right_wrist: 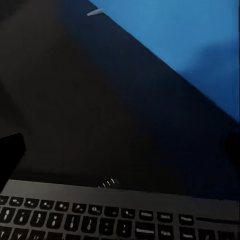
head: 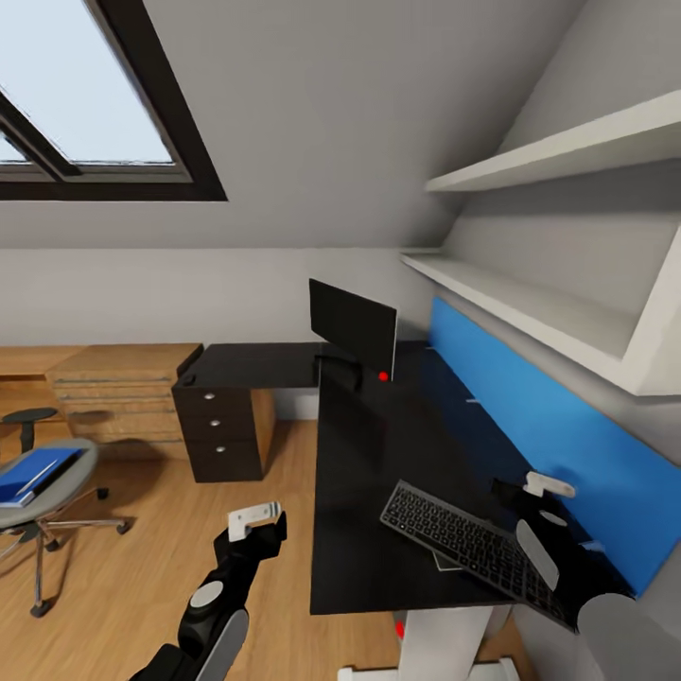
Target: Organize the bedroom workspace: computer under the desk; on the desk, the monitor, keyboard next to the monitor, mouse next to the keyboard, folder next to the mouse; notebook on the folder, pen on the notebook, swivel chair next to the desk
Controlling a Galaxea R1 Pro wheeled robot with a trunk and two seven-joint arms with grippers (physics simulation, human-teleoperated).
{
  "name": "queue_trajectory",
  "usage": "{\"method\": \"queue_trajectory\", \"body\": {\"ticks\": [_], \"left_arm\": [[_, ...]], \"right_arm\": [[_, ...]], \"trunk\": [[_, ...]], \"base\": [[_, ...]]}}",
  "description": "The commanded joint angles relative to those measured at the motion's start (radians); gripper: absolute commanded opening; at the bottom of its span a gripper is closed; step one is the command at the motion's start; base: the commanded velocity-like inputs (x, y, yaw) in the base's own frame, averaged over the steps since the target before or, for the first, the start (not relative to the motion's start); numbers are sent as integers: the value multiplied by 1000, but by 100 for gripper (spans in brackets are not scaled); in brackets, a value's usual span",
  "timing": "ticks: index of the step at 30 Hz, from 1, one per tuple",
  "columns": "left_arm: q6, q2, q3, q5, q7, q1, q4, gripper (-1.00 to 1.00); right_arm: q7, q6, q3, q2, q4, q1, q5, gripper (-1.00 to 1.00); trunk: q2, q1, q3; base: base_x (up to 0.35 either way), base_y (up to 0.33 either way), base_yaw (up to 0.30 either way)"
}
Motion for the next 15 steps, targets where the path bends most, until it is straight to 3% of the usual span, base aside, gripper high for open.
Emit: {"method": "queue_trajectory", "body": {"ticks": [1, 6, 8, 15], "left_arm": [[3, 1, -6, 6, 9, -1, -2, 100], [2, 1, -27, 5, 12, -1, -4, 100], [0, 2, -38, 6, 51, -1, -10, 100], [-1, 4, -72, 8, 99, -1, -18, 100]], "right_arm": [[-8, 14, 6, -4, 18, -13, -5, 100], [-7, 83, 6, -11, 103, -72, -7, 100], [-8, 116, 6, -11, 124, -89, -8, 100], [-8, 159, 6, -11, 130, -95, -21, 100]], "trunk": [[-2, 1, -2], [-2, 1, -2], [-2, 1, -2], [-2, 1, -2]], "base": [[230, -249, 0], [230, -249, 0], [242, -226, 0], [295, -60, 0]]}}
